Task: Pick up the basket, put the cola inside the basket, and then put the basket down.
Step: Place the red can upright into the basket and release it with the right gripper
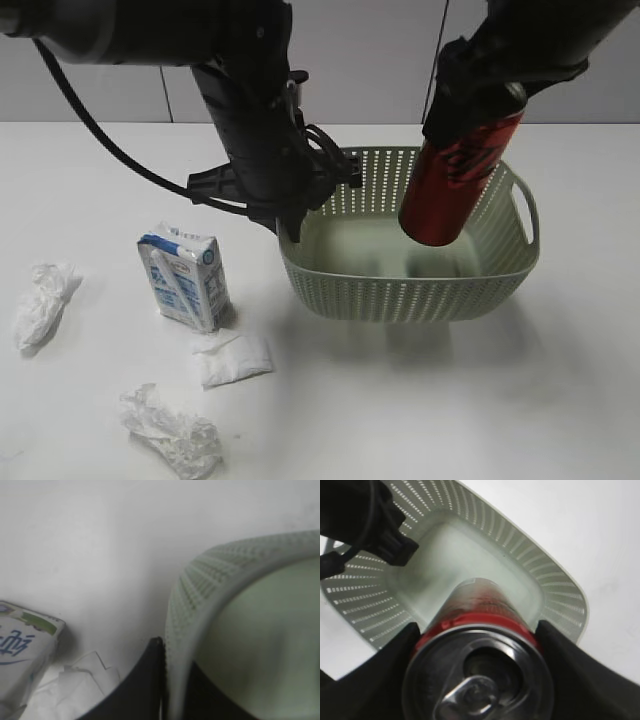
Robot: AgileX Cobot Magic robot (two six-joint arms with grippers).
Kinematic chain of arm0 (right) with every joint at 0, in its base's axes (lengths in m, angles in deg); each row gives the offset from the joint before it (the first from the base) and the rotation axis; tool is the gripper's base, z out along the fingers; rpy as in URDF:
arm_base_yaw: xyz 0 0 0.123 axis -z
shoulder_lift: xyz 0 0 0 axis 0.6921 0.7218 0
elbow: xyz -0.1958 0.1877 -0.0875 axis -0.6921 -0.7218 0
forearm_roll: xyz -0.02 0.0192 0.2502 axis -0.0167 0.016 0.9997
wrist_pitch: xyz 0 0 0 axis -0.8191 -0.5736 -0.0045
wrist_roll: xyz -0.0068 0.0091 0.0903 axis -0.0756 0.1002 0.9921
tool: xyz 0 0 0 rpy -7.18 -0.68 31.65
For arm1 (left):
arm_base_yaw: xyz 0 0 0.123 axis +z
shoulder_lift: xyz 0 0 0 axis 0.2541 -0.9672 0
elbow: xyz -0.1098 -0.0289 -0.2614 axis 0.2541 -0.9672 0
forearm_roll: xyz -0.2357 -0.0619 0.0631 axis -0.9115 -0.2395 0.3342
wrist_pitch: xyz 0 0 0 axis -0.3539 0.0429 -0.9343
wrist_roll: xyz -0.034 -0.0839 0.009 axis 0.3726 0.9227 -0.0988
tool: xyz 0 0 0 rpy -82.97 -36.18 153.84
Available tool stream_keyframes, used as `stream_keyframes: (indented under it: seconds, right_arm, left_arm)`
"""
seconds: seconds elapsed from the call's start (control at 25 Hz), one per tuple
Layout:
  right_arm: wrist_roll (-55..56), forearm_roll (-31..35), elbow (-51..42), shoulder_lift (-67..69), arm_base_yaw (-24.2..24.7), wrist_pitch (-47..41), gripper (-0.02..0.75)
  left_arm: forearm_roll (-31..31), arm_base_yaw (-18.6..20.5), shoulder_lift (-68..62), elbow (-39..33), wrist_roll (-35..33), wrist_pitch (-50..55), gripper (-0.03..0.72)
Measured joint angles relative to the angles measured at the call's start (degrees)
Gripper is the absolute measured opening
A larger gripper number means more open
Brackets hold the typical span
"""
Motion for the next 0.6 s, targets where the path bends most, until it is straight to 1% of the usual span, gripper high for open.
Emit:
stream_keyframes:
  seconds: [0.24, 0.52, 0.56, 0.6]
  right_arm:
    - [-0.1, -0.4, -4.0, 5.2, 0.0, 8.6, 0.498]
    - [-0.1, 0.1, -4.7, 7.2, 0.0, 9.9, 0.498]
    - [-0.1, 0.4, -4.7, 7.2, 0.0, 9.9, 0.515]
    - [-0.1, 0.6, -4.7, 7.2, 0.0, 9.9, 0.552]
  left_arm:
    - [0.1, 1.0, 0.0, 0.0, 0.1, -0.4, 0.003]
    - [0.6, 1.0, 0.0, 0.0, 0.1, -0.4, 0.003]
    - [0.6, 1.0, 0.0, 0.0, 0.1, -0.4, 0.003]
    - [0.8, 1.0, 0.0, 0.0, 0.1, -0.4, 0.003]
